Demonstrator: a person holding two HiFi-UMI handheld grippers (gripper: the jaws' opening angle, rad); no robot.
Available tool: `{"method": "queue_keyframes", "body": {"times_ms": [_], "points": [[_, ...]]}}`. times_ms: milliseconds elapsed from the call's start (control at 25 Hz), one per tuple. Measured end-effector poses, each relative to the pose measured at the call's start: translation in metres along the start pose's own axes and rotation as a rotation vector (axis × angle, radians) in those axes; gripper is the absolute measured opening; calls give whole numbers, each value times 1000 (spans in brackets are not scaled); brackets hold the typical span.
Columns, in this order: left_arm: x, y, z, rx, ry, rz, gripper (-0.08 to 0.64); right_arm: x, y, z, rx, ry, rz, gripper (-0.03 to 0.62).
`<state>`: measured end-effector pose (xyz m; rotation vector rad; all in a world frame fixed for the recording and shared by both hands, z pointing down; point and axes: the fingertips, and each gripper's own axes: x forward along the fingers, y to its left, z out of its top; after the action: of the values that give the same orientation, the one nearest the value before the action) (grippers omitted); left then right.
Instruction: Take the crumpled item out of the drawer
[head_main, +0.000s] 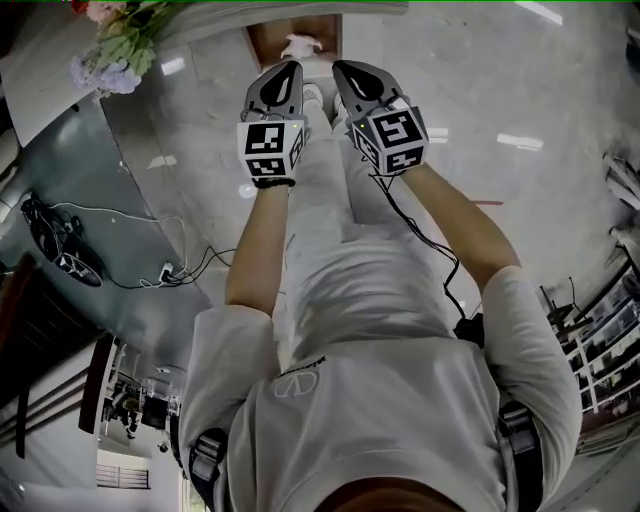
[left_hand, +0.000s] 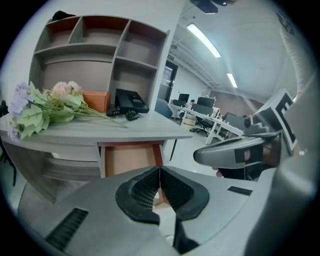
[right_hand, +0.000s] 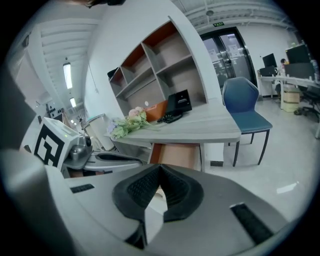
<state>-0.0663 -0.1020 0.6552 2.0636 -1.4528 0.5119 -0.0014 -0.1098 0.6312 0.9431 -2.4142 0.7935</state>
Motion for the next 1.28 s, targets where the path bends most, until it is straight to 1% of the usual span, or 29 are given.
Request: {"method": "queue_keyframes", "body": {"times_ms": [160,280,440,600,920,1040,1280], "points": [[22,8,-27,12,42,0,3,26,-4,-18,26,21,-17,2],[39,21,-39,-4,65,8,9,45,-12,-25,57,26,-31,2],[55,31,-53,-10,96,15,18,58,-18,-40,93,44,-48,2],[69,38,-70,6,131,12,34,68,-18,-58,113,62,-50,2],[83,42,-92,13,171,9,68,85,-19,-73,157,53,-64,2],[87,40,-99,15,181,5,91,87,-23,-79,177,49,-67,2],[97,41,-104,33,198,11,124,90,-28,-87,194,36,-69,2]]}}
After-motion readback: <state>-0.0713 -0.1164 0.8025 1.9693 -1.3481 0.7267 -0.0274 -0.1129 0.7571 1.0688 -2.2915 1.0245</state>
